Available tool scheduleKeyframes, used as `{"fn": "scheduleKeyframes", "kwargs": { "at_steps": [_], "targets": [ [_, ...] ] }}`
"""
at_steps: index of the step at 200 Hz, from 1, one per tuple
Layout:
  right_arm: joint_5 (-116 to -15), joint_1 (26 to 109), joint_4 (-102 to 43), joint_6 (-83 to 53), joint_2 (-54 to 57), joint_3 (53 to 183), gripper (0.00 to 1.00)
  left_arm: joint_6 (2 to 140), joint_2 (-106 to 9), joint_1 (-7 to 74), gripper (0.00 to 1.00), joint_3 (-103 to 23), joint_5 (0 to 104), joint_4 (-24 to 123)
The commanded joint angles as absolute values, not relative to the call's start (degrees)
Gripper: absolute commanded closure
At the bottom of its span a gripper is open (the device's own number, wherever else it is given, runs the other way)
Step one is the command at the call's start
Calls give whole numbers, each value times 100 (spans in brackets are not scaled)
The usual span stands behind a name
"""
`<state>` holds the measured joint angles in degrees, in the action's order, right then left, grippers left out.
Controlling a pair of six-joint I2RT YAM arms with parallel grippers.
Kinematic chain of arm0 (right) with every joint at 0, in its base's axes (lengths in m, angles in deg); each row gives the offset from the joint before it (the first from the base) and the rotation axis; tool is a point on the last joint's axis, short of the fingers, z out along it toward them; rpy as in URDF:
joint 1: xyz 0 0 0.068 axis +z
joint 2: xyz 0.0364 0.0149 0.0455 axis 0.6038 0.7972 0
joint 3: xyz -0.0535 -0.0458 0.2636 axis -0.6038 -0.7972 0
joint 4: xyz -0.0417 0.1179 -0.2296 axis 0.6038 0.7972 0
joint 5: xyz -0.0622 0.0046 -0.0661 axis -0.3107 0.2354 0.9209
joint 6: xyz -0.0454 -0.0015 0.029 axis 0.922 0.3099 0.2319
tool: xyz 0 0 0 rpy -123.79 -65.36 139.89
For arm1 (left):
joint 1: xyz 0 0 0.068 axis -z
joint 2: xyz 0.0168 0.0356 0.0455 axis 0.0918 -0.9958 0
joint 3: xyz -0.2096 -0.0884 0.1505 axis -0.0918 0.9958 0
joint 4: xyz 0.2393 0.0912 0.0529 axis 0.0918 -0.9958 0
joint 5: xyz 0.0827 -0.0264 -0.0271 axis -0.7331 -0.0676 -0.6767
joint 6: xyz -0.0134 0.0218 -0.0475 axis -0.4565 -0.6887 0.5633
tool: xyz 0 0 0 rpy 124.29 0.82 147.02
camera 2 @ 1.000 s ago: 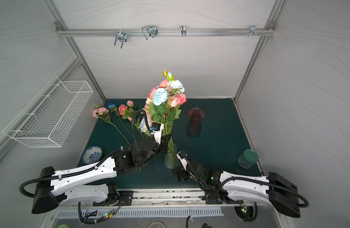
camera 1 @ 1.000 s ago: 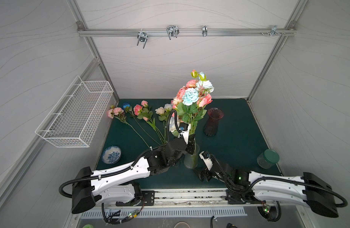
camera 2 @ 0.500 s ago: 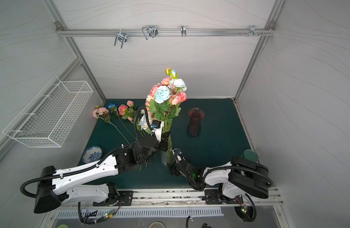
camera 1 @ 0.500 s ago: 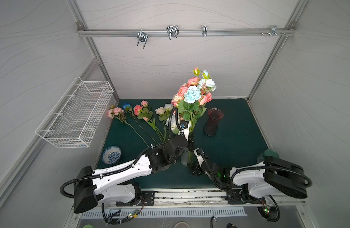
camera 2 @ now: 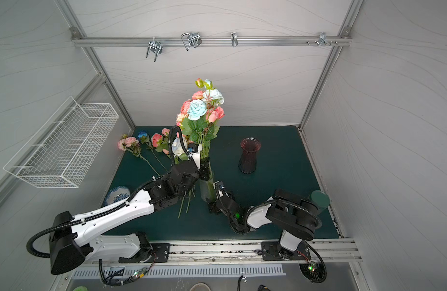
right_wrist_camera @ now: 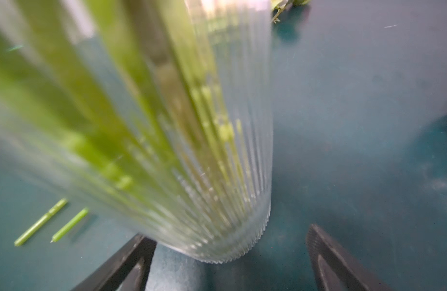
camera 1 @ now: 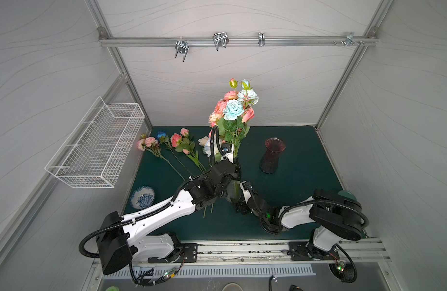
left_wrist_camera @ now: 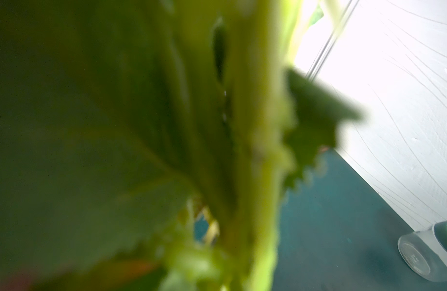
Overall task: Arrange flowers in a vase
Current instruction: Move the vase to the top-center of the table.
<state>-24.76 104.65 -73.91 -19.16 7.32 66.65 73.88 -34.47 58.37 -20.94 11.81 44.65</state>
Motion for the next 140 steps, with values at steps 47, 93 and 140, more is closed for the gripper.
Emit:
{"fn": "scheduleKeyframes", "kwargs": {
  "at_steps": [47, 93, 140],
  "targets": [
    [-1950, 10837, -7961, -1871, 1192, 6977, 1, 7795, -3660, 5810, 100, -2026, 1707, 3587],
    [-1684, 10460, -8128, -2323, 1901, 7340, 1, 7799, -3722, 5649, 100, -2104, 1789, 3407],
    [-1825, 9954, -7827, -2512, 2264, 7967, 6, 7644, -4051, 5227, 100, -2416, 2077, 3426]
  ]
}}
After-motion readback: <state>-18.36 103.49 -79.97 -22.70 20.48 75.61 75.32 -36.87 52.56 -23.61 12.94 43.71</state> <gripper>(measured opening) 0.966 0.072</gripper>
